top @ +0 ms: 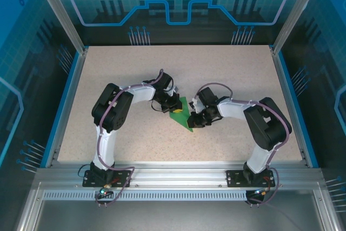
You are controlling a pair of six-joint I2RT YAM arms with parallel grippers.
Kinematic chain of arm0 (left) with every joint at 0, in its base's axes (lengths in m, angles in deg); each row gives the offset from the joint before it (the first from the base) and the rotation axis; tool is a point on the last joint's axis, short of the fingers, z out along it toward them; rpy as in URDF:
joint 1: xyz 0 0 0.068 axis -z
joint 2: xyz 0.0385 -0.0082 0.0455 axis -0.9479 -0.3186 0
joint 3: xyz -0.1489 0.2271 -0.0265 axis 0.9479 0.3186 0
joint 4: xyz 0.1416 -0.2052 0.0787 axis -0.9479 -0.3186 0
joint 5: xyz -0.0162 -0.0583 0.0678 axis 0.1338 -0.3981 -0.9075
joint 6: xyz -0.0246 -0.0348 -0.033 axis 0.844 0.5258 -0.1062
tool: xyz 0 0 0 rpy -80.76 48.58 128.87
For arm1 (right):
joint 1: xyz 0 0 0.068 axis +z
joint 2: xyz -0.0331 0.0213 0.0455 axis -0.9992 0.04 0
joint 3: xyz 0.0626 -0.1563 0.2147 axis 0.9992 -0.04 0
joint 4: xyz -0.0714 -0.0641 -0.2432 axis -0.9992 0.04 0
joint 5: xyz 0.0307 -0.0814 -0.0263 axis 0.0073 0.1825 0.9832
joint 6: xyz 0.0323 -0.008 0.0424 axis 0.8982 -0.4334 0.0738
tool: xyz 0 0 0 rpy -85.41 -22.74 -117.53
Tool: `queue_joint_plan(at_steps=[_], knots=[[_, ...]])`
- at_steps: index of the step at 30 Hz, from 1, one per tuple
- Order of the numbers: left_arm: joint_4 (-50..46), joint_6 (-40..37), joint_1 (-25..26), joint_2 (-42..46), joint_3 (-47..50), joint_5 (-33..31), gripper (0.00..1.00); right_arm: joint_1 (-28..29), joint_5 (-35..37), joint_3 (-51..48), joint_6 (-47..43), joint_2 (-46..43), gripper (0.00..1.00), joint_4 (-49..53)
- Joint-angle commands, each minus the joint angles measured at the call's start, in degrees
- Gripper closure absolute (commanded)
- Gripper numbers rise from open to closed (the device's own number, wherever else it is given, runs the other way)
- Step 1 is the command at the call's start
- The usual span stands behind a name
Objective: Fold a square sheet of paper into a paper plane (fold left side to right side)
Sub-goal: Fourth fold the wing at the center of the table.
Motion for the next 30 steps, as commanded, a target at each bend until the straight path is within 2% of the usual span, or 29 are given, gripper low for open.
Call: queue_joint_plan(at_steps=[1, 9, 15, 19, 30], knots=[[-4.9, -1.3, 0.3, -1.0, 1.6, -3.4, 1.00, 0.8, -1.0, -1.0, -0.7, -3.5, 0.86, 2.3], [-4.8, -0.8, 0.2, -0.6, 1.3, -3.0, 1.00, 1.7, -1.1, 3.1, -1.6, -4.5, 0.84, 3.9], [-4.8, -0.7, 0.3, -0.6, 1.4, -3.0, 1.00, 5.4, 7.3, 9.6, -2.7, -0.1, 0.84, 9.8], [-4.8, -0.8, 0.2, -0.6, 1.3, -2.9, 1.00, 5.6, 9.0, 11.7, -2.3, 2.5, 0.84, 10.3], [-4.8, -1.0, 0.3, -0.6, 1.4, -3.0, 1.00, 3.3, 5.9, 9.9, 1.1, 5.3, 0.85, 4.8]])
